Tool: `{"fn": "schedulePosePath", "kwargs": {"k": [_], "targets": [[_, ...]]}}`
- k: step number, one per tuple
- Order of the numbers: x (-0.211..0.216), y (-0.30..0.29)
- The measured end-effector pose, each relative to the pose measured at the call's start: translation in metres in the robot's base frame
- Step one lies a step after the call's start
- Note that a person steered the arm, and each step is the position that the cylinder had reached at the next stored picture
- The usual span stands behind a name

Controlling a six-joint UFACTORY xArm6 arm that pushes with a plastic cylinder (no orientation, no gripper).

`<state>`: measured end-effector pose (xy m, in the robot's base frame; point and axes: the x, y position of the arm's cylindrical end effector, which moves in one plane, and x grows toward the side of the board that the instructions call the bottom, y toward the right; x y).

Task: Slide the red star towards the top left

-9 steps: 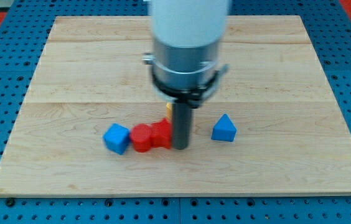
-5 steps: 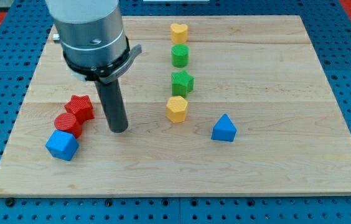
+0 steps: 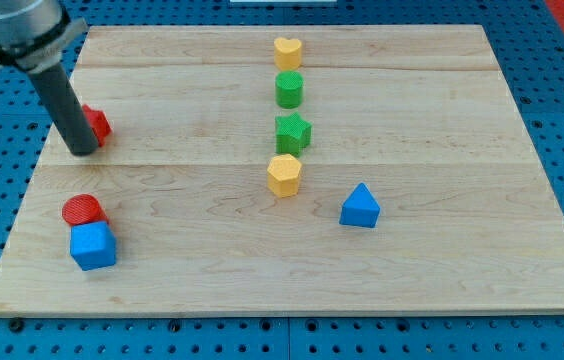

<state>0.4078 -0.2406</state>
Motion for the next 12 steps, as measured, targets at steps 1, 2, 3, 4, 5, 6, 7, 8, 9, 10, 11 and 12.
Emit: {"fn": "schedulePosePath", "kwargs": {"k": [1,2,3,4,5,6,7,8,9,10,11,12], "targets": [[-0.052,-0.003],[-0.107,-0.003],[-0.109,-0.004],[-0.109,-0.006],[-0.103,-0.007],[-0.082,-0.047],[-0.095,-0.063],[-0.135,-0.061],[-0.142,-0.025],[-0.166,-0.025],[-0.146,-0.035],[-0.127,-0.036]]}}
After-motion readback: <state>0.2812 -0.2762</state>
